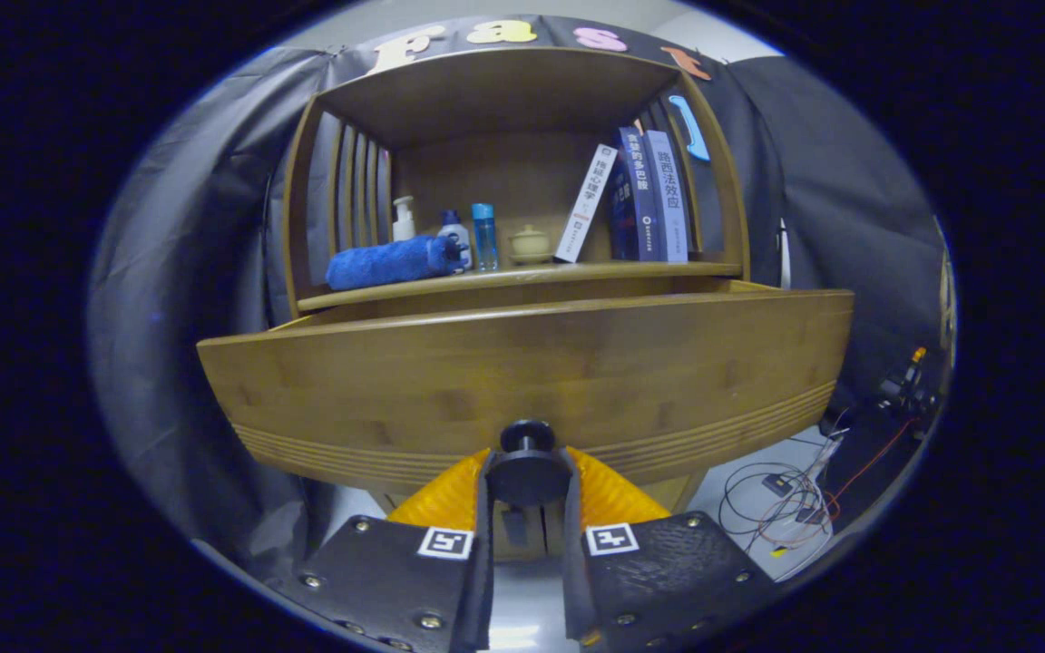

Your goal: Pull open the drawer, take out the items inside it, and place them on the countertop above the cabinet.

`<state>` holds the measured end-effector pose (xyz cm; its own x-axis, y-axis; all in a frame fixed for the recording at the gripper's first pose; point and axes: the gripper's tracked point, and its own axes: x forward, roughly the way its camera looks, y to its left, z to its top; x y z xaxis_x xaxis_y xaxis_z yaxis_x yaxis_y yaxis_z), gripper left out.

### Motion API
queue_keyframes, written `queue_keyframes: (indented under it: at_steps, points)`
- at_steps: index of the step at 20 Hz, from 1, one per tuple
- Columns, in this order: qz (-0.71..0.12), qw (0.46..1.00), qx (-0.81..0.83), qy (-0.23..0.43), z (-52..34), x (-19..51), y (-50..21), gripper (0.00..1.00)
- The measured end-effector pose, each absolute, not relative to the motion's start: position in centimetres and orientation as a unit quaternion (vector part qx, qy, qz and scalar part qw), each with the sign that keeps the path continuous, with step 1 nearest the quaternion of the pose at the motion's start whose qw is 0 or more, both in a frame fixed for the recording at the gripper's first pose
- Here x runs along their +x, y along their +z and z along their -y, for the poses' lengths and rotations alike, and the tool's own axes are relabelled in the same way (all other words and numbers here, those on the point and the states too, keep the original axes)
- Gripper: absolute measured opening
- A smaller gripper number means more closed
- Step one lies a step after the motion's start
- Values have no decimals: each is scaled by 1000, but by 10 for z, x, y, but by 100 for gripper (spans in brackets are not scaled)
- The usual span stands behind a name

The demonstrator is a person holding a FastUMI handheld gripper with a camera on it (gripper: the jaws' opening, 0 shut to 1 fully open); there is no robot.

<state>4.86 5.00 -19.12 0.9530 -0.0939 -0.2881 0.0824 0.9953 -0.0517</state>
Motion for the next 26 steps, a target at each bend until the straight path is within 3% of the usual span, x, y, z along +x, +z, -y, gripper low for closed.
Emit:
queue_keyframes:
  at_steps: [3, 9, 20, 26]
  points:
    - [-166, 985, -42, -23, -46, 21, -194, 31]
    - [-190, 980, -25, -48, -33, -24, -200, 31]
    - [-197, 973, -74, -90, -31, -40, -201, 31]
    - [-202, 974, -67, -82, -41, -48, -207, 31]
